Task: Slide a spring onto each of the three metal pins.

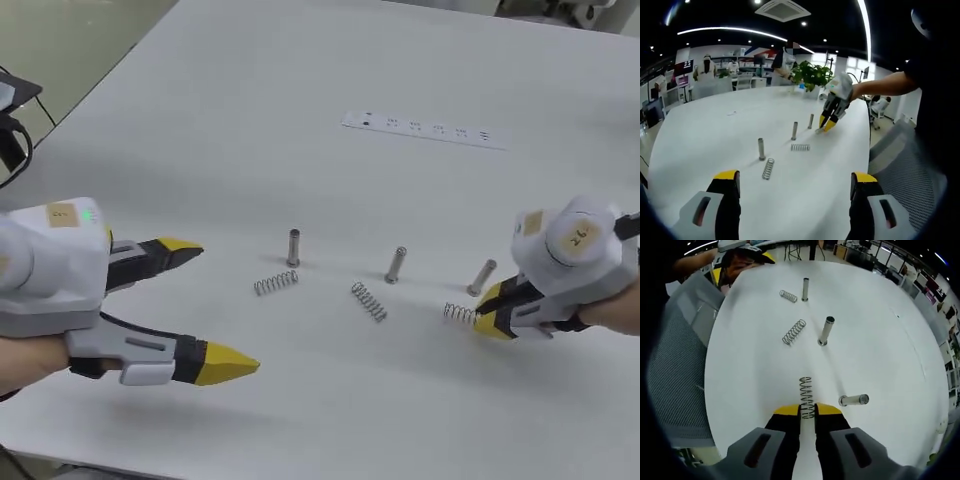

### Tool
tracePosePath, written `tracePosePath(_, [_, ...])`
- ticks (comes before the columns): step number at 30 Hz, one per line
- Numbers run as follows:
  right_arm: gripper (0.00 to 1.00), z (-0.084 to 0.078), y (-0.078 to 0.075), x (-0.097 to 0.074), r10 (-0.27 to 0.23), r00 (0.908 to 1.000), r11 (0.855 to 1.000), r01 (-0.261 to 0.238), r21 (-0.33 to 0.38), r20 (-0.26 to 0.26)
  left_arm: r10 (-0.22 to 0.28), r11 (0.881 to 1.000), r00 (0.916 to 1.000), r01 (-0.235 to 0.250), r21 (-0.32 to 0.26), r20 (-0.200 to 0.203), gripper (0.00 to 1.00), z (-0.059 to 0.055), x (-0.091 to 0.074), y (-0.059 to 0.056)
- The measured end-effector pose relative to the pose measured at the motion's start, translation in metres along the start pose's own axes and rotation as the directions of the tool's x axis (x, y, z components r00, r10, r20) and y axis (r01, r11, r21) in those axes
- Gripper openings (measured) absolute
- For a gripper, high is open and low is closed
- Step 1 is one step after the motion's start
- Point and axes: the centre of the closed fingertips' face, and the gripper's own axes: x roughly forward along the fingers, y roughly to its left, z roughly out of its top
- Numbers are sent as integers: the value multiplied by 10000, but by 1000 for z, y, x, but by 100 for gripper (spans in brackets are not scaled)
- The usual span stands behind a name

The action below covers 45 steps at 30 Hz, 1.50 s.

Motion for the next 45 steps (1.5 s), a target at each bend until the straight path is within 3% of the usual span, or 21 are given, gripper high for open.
tracePosePath(15, [8, 40, 35, -19, 425, 9971, 9952, -367, -908, 625, -1123, 9929, 9937, 1124, 381, -47, 77, 14, 30, -27])
tracePosePath(24, [8, 57, 55, -18, 761, 9943, 9890, -658, -1324, 748, -2121, 9732, 9768, 2139, 847, -297, 66, 20, 59, -51])
tracePosePath(28, [8, 64, 62, -19, 853, 9927, 9875, -728, -1399, 854, -2499, 9628, 9680, 2510, 1006, -230, 59, 27, 73, -62])
tracePosePath(35, [8, 71, 69, -23, 975, 9907, 9850, -824, -1519, 949, -2903, 9475, 9566, 2909, 1324, -246, 51, 31, 91, -73])
tracePosePath(45, [8, 77, 77, -26, 1044, 9884, 9830, -857, -1627, 1102, -3328, 9307, 9430, 3292, 1593, -39, 29, 35, 107, -86])
